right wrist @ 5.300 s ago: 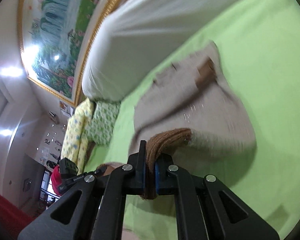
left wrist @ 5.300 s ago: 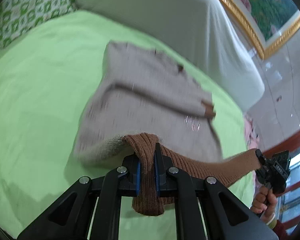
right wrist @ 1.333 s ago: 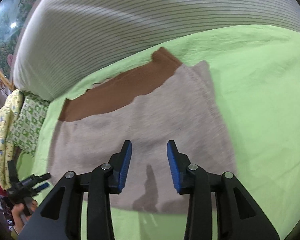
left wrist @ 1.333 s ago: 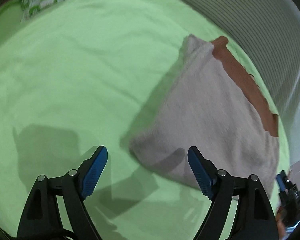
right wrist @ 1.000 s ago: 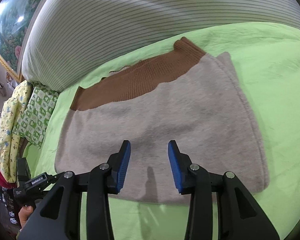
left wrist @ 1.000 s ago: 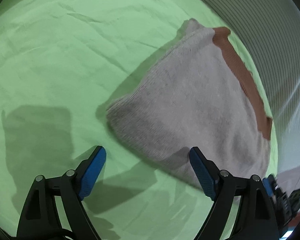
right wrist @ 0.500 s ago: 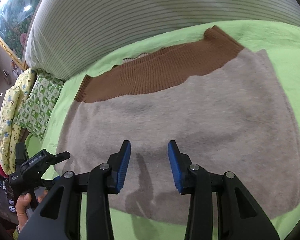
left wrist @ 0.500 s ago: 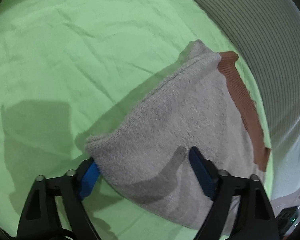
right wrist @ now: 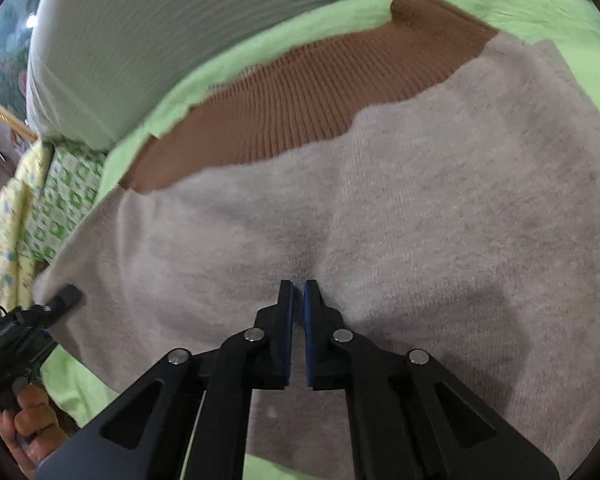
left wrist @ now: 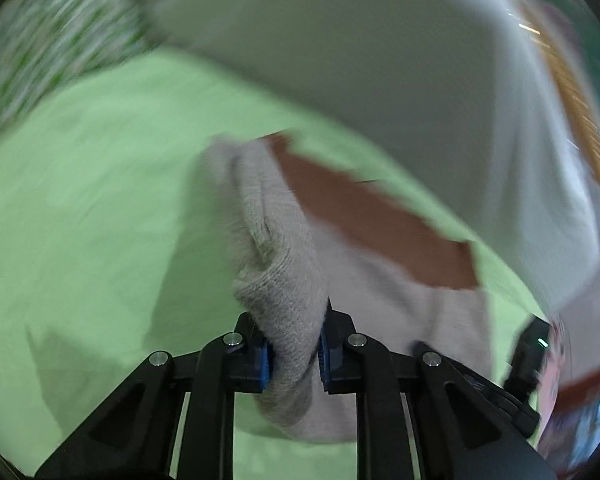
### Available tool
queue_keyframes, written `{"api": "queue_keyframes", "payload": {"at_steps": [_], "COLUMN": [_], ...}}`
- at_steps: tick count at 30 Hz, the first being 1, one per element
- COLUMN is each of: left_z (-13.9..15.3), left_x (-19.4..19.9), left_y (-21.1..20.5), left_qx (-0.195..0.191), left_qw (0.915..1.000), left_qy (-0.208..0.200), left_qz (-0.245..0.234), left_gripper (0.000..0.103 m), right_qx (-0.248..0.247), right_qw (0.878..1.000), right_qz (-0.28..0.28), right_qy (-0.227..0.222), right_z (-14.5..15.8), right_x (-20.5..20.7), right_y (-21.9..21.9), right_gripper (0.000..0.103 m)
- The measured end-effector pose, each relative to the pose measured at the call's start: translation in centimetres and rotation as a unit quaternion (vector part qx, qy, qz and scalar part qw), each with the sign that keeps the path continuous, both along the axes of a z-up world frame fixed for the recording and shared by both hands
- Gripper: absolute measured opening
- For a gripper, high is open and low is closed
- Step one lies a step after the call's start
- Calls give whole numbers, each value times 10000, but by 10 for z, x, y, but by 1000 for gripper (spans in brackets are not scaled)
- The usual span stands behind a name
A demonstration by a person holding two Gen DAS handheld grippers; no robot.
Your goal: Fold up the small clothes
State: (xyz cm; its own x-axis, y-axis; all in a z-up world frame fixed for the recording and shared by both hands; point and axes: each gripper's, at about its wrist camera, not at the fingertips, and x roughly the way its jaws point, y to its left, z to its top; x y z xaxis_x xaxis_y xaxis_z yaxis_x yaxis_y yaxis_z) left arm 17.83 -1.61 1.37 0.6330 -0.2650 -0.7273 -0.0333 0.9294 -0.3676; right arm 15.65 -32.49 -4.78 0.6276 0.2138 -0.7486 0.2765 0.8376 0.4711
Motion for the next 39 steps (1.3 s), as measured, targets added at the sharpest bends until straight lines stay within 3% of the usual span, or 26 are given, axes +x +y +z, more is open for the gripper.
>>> {"api": "queue_keyframes", "payload": {"at_steps": [2, 4, 6, 7, 11, 15, 17, 20, 22, 29, 32, 35, 37, 38, 39], "left_z": [20, 33, 32, 26, -19, -49, -50, -47, -49, -77, -86, -99, -104, -104, -103], "left_x": [-3, -4, -8, -10, -14, -26, -35, -51, -60, -55, -52, -46, -41, -39, -38], "left_y": [-31, -70, -110, -131, -177, -170, -161, -143, -133, -126, -130, -124, -115, -111, -108], "left_qx": [33, 50, 135, 270, 783, 1025, 1117, 1512, 1833, 2499, 2862, 2991, 2875, 2715, 2544], "left_qw": [9982, 9928, 9829, 9778, 9635, 9598, 9606, 9605, 9603, 9513, 9430, 9420, 9465, 9509, 9547], "left_qy": [-262, -459, -550, -536, -87, 253, 246, 47, -99, 71, 10, 212, 346, 364, 392], "left_qz": [-530, -1105, -1752, -2006, -2560, -2600, -2534, -2335, -2101, -1801, -1699, -1508, -1428, -1442, -1490], "left_gripper": [17, 17, 18, 21, 34, 40, 59, 72, 76, 76, 76, 75, 66, 52, 46], "right_qx": [259, 457, 628, 654, 732, 979, 956, 934, 807, 480, 413, 303, 196, 162, 150], "right_qw": [9992, 9970, 9939, 9927, 9851, 9833, 9861, 9889, 9919, 9981, 9981, 9981, 9978, 9971, 9967], "right_qz": [-157, -412, -655, -739, -1184, -1195, -1053, -762, -484, 215, 414, 522, 621, 737, 799], "right_qy": [-243, -466, -627, -689, -1009, -965, -860, -865, -854, -309, -203, -143, -77, -27, 6], "right_z": [12, 26, 38, 42, 55, 50, 45, 44, 47, 31, 29, 30, 29, 28, 28], "right_x": [-10, -21, -32, -36, -62, -68, -63, -51, -39, 20, 42, 58, 65, 69, 70], "right_y": [-10, -27, -47, -54, -94, -114, -113, -101, -88, -59, -50, -46, -42, -39, -37], "right_gripper": [9, 20, 63, 67, 67, 67, 67, 67, 67, 72, 72, 74, 60, 42, 28]}}
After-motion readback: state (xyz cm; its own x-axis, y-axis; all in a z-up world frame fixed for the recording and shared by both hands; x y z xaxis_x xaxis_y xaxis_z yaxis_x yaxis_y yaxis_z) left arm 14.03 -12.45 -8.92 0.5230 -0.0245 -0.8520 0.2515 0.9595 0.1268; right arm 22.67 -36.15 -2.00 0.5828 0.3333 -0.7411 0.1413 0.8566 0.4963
